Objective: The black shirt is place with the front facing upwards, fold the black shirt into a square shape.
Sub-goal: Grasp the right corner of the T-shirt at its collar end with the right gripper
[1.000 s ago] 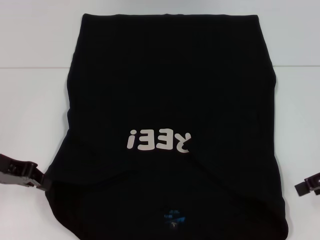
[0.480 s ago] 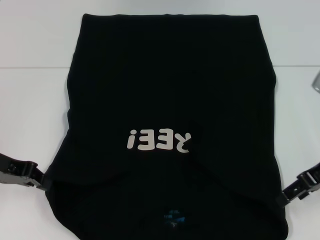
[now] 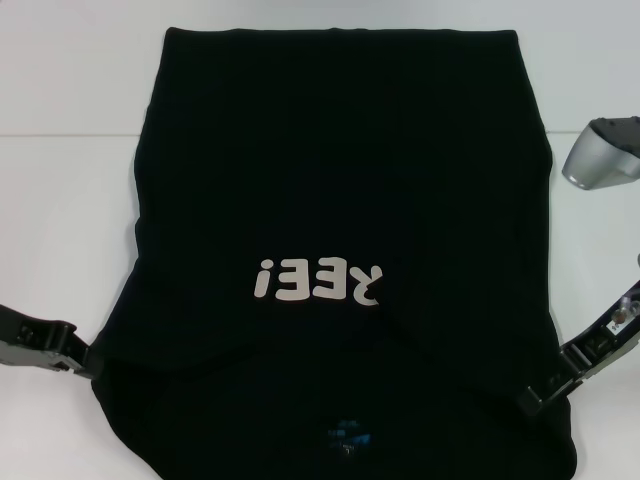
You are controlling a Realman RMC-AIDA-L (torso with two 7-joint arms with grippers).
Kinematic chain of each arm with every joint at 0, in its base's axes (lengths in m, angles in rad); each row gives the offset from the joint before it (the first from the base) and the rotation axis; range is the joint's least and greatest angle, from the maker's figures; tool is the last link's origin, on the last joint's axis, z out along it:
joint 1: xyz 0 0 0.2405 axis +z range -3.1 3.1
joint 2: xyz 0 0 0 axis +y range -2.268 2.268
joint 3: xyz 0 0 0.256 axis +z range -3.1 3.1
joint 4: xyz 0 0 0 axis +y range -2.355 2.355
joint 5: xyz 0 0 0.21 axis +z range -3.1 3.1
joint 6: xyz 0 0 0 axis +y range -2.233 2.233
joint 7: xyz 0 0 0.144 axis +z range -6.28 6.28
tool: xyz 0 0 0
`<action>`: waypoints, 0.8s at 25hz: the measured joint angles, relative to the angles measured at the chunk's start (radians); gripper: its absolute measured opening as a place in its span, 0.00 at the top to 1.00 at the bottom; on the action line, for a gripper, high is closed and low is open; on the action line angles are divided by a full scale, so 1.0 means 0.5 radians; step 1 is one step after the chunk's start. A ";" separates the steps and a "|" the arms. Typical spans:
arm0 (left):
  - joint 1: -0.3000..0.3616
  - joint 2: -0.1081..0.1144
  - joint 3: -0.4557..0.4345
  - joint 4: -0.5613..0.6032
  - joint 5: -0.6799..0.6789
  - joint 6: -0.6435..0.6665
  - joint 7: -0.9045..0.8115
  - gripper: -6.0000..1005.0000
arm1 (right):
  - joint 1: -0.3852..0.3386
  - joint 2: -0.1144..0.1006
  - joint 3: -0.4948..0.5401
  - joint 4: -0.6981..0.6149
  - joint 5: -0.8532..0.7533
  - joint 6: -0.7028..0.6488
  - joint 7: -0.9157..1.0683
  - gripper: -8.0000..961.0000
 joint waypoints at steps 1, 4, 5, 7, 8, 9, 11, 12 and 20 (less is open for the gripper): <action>0.000 0.000 0.000 0.000 0.000 -0.002 -0.001 0.99 | 0.004 0.004 -0.015 0.005 0.000 0.009 0.001 0.22; -0.001 -0.002 0.000 0.000 0.000 -0.003 -0.003 0.99 | 0.013 0.016 -0.071 0.025 -0.001 0.038 0.010 0.22; -0.001 -0.004 0.000 0.000 0.000 -0.003 -0.003 0.99 | 0.016 0.019 -0.098 0.030 -0.001 0.047 0.017 0.22; -0.001 -0.006 0.000 0.000 0.000 -0.004 -0.004 0.99 | 0.017 0.024 -0.147 0.030 -0.002 0.073 0.035 0.22; -0.001 -0.006 0.000 0.000 0.000 -0.004 -0.006 0.99 | 0.017 0.026 -0.169 0.030 -0.003 0.082 0.043 0.22; -0.002 -0.006 0.000 0.000 0.000 -0.003 -0.007 0.99 | 0.017 0.028 -0.185 0.030 -0.003 0.089 0.048 0.22; -0.004 -0.006 0.000 -0.002 0.000 -0.003 -0.009 0.99 | 0.017 0.030 -0.208 0.030 -0.003 0.098 0.052 0.22; -0.004 -0.007 0.000 -0.002 0.000 -0.002 -0.009 0.99 | 0.017 0.031 -0.222 0.030 -0.003 0.105 0.054 0.22; -0.006 -0.003 0.000 -0.003 0.000 0.007 -0.002 0.99 | 0.027 0.053 -0.341 0.028 -0.008 0.122 0.090 0.46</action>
